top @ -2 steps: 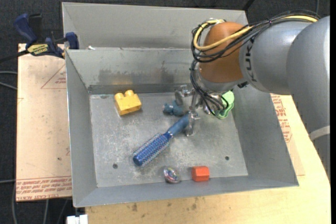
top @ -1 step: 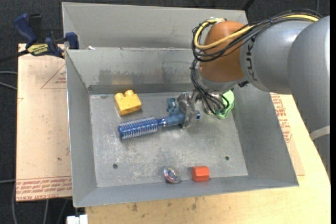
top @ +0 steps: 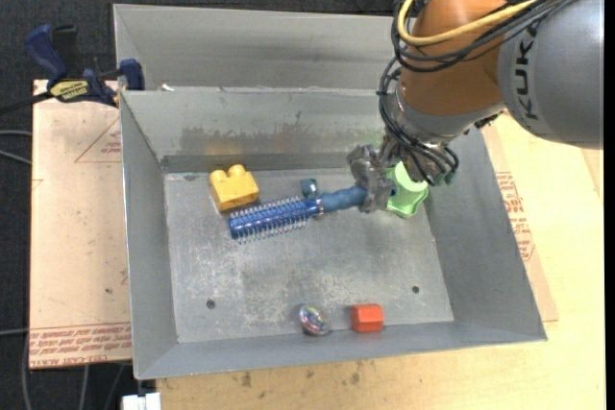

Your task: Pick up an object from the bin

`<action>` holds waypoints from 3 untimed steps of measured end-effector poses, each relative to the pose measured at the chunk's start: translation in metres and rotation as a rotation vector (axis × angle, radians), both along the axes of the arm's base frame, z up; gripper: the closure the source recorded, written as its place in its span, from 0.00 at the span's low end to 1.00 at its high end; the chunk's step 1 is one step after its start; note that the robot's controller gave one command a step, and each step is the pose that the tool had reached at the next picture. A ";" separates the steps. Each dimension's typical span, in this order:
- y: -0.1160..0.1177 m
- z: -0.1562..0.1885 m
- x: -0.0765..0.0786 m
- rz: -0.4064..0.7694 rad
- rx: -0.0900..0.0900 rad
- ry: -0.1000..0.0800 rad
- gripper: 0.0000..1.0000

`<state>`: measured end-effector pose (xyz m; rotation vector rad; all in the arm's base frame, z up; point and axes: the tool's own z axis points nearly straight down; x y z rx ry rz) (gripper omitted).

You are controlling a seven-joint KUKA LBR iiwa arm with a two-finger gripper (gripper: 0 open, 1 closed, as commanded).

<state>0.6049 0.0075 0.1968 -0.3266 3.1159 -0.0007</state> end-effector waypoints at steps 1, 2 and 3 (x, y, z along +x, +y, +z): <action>0.001 -0.130 -0.007 -0.050 0.002 0.012 1.00; -0.013 0.007 -0.028 -0.051 0.000 0.001 1.00; 0.028 -0.129 0.002 0.181 0.001 0.008 1.00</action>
Offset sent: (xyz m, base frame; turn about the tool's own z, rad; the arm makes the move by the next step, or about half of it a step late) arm -0.0061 0.0002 -0.1268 0.0503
